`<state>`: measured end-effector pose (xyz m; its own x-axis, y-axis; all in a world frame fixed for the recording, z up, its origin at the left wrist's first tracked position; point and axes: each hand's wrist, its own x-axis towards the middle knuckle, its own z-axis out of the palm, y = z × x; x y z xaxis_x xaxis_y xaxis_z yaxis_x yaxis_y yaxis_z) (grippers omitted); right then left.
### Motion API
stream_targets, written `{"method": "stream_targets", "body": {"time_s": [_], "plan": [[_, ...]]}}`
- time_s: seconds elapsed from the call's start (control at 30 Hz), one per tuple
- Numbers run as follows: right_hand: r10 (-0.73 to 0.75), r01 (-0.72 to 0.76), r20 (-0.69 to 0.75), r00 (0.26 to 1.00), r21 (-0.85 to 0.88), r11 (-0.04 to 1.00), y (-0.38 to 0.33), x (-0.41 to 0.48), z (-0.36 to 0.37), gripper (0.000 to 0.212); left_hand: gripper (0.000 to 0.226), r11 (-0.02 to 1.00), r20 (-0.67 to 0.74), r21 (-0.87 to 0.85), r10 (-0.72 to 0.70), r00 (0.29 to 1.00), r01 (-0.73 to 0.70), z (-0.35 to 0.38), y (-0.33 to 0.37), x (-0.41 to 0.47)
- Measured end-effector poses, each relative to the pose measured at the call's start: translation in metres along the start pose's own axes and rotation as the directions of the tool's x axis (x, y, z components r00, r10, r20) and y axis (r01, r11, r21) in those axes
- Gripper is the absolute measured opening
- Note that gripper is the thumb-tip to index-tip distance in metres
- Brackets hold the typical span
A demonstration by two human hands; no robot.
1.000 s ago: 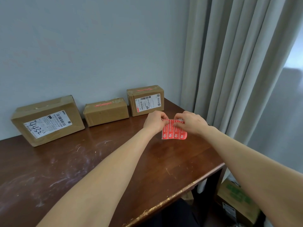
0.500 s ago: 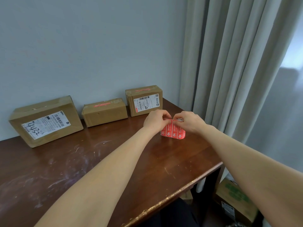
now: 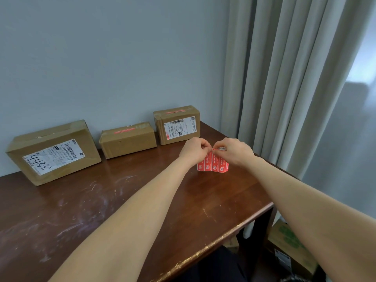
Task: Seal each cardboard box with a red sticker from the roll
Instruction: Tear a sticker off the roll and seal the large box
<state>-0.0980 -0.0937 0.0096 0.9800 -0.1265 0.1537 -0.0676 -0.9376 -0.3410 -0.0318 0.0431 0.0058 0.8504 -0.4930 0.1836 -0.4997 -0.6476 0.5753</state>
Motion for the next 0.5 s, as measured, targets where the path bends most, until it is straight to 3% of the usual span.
{"method": "stream_targets", "body": {"time_s": [0.5], "plan": [[-0.013,0.01,-0.098,0.995,-0.032,0.999,-0.0013,-0.0033,0.0087,0.034,0.022,0.992,-0.045,-0.075,-0.109,0.993,0.106,0.0054,0.0036,-0.0001]]}}
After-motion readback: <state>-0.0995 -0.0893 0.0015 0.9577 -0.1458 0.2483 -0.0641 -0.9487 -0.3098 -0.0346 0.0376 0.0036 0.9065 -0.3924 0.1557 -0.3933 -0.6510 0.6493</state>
